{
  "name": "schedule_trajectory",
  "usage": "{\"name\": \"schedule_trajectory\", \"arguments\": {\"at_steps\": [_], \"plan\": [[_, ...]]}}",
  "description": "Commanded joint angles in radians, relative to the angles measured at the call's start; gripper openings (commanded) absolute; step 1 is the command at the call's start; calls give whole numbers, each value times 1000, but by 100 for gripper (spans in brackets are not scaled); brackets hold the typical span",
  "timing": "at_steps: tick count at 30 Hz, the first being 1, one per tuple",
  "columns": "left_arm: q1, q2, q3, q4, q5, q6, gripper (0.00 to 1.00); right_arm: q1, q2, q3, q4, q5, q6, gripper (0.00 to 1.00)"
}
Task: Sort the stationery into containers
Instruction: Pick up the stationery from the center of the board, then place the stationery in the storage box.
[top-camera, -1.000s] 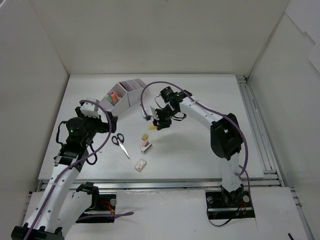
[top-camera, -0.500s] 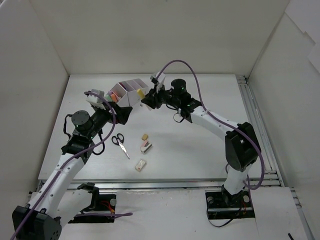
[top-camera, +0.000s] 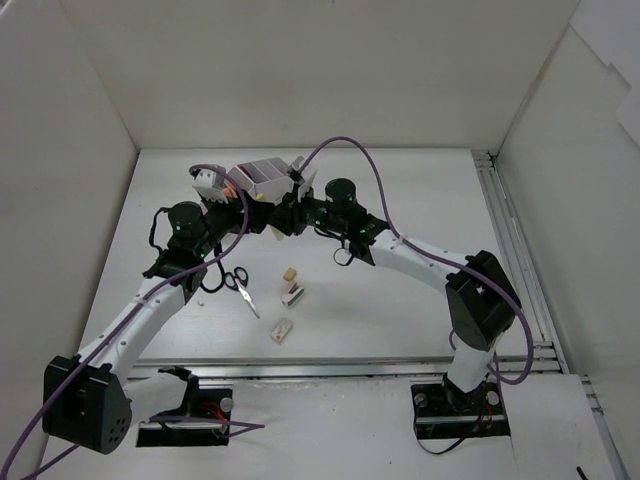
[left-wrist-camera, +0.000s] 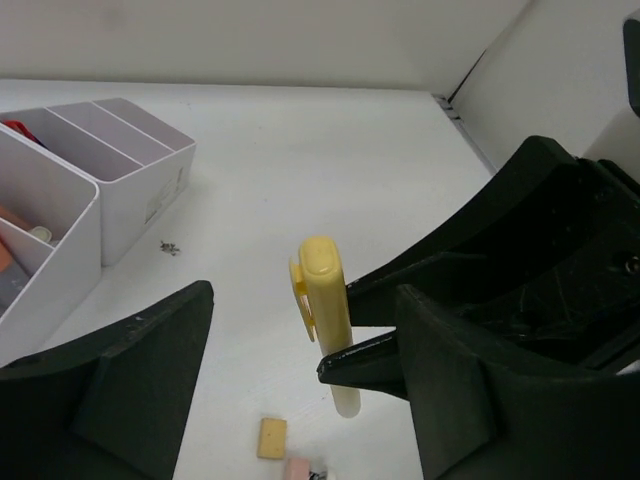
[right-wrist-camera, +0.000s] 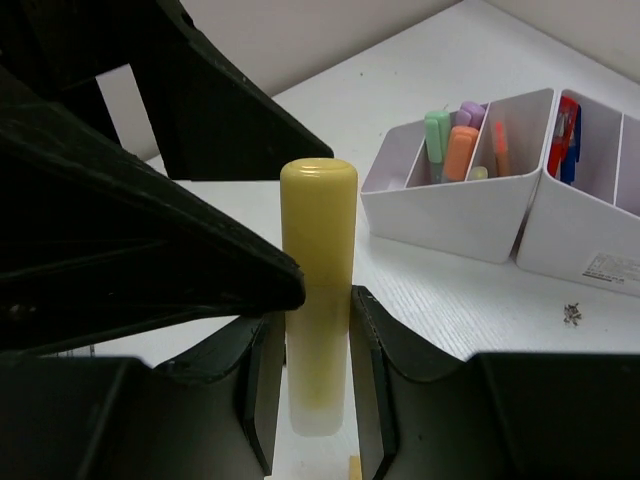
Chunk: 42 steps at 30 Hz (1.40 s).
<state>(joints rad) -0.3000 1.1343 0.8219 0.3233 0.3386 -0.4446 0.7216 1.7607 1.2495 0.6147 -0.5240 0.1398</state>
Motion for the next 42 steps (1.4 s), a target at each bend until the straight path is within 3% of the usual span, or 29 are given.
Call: {"name": "schedule_trajectory", "arguments": {"at_steps": [1, 5, 10, 12, 15, 17, 19, 21, 22, 23, 28, 31, 35, 38, 42], "plan": [[-4, -22, 5, 141, -3, -42, 67, 10, -95, 4, 163, 16, 56, 0], [-4, -22, -20, 184, -13, -69, 52, 22, -102, -9, 206, -11, 83, 0], [-13, 19, 8, 186, 17, -57, 53, 29, -99, -7, 209, -10, 76, 0], [-13, 38, 22, 184, 28, -59, 49, 24, -93, -2, 207, -10, 70, 0], [-13, 67, 37, 192, 46, -55, 32, 29, -81, 4, 207, -7, 64, 0], [-13, 74, 42, 191, 50, -54, 12, 30, -78, 1, 209, 7, 61, 5], [-13, 73, 46, 184, 30, -45, 0, 29, -78, -5, 209, 31, 54, 11], [-13, 64, 48, 183, -9, -31, 0, 26, -86, -10, 207, 68, 47, 44], [-13, 55, 51, 181, -25, -8, 0, 19, -90, -22, 209, 77, 44, 80], [-13, 51, 54, 175, -53, 7, 0, 16, -98, -27, 207, 84, 46, 98], [132, 79, 92, 189, -79, 85, 0, -50, -133, -107, 207, 102, 57, 98], [203, 128, 103, 250, -46, 107, 0, -67, -190, -180, 204, 238, -6, 98], [289, 225, 121, 384, 25, 141, 0, -71, -253, -246, 200, 564, -42, 98], [343, 314, 143, 497, 129, 109, 0, -96, -293, -280, 175, 569, -106, 98], [368, 444, 198, 565, 198, 69, 0, -134, -300, -295, 149, 616, -26, 98]]}}
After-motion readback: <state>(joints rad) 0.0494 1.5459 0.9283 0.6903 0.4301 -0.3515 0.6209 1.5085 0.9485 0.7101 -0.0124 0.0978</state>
